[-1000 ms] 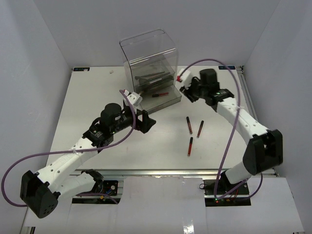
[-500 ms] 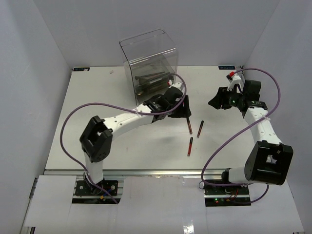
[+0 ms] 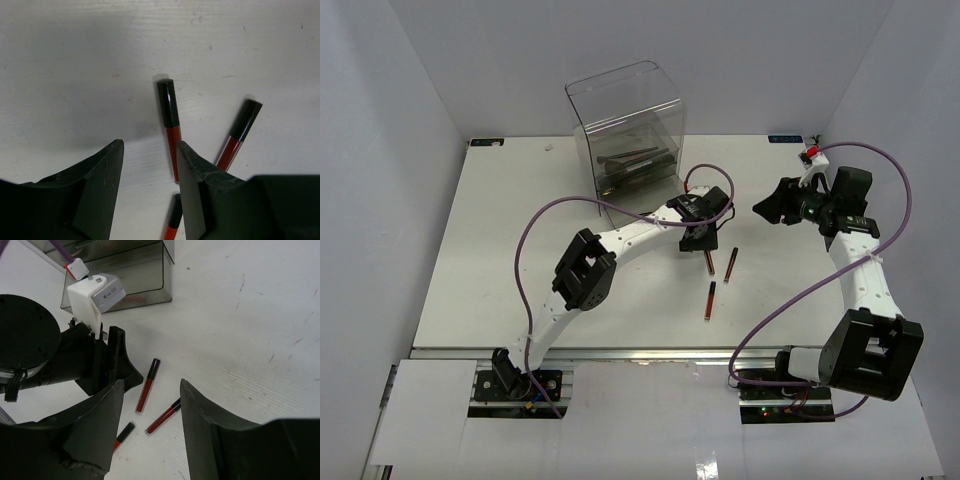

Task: Organize the makeup

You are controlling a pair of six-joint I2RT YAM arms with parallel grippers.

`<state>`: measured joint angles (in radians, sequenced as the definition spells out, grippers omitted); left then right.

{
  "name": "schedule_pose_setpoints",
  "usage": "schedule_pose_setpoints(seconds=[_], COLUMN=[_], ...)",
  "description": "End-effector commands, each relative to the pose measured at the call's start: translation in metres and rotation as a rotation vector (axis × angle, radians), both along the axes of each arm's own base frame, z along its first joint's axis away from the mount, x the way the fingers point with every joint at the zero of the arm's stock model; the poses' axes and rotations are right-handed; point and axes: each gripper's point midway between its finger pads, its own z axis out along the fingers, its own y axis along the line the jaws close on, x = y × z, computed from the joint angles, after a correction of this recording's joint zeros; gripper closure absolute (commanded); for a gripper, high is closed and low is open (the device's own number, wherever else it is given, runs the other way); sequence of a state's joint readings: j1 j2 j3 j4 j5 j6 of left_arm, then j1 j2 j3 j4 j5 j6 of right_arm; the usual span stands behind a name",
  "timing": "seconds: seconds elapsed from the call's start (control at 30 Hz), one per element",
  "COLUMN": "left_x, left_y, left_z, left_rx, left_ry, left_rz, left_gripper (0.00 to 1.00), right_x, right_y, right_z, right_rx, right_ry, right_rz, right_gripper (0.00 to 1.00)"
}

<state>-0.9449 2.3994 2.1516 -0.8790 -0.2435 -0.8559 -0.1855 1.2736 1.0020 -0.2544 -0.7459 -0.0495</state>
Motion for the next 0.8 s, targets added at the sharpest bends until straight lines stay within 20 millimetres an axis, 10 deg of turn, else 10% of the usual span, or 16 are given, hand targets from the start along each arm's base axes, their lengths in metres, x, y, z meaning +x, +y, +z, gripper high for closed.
schedule_pose_setpoints(seconds=[0.0, 0.77], left_x=[0.000, -0.009], left_y=[-0.005, -0.014], left_z=[0.027, -0.018], left_rx=[-0.024, 0.036], left_ry=[-0.026, 0.039], left_rz=[0.026, -0.058], left_gripper=[0.43, 0.52], right_x=[-0.003, -0.006], right_y=[0.004, -0.003], right_z=[0.011, 0.009], right_rx=[0.021, 0.024], right_ry=[-0.044, -0.043], right_rz=[0.019, 0.009], right_gripper=[0.44, 0.44])
